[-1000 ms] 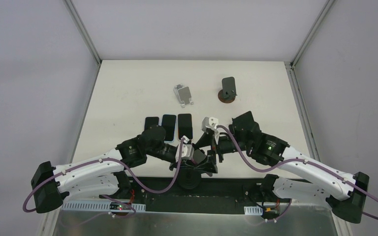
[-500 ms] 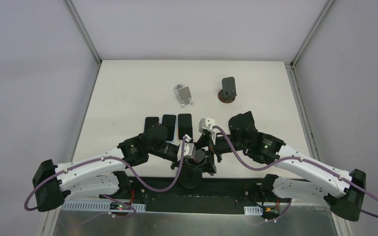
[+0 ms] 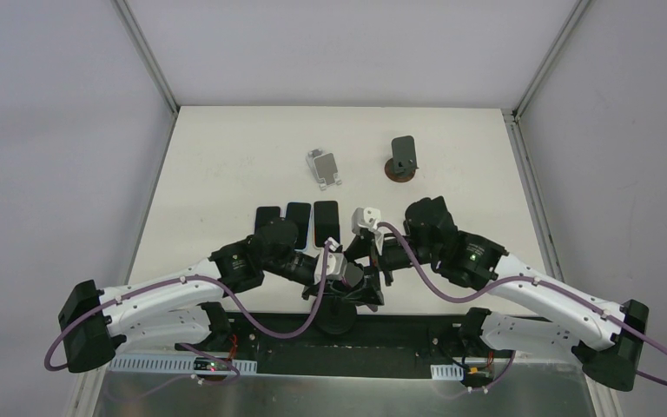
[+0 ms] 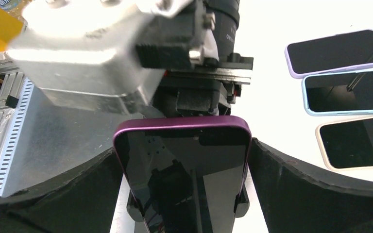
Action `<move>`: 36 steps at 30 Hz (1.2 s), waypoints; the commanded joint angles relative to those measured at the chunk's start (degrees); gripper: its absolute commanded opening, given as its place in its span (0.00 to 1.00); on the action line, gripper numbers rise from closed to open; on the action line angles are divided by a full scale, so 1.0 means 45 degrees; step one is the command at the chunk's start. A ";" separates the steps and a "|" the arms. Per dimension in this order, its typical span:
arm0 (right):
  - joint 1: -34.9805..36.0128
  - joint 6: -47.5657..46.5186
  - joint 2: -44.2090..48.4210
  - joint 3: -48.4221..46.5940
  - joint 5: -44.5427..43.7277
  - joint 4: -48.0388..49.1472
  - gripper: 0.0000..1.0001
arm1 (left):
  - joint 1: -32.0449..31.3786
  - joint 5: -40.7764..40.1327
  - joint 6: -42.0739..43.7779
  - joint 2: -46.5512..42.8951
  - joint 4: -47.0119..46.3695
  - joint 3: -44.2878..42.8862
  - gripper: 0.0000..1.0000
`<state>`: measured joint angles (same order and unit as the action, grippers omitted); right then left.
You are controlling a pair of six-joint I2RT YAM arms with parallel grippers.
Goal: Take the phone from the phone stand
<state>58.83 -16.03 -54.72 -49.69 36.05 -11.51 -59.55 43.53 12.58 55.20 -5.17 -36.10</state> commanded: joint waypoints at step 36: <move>0.0058 -0.0118 -0.0288 -0.1035 -0.1517 -0.0140 0.00 | 0.0190 -0.0803 -0.0393 -0.0374 -0.1252 -0.0826 0.00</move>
<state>59.05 -17.72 -56.58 -51.96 34.30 -15.29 -59.35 42.28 11.94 55.75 -5.04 -36.29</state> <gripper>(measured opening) 0.743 0.062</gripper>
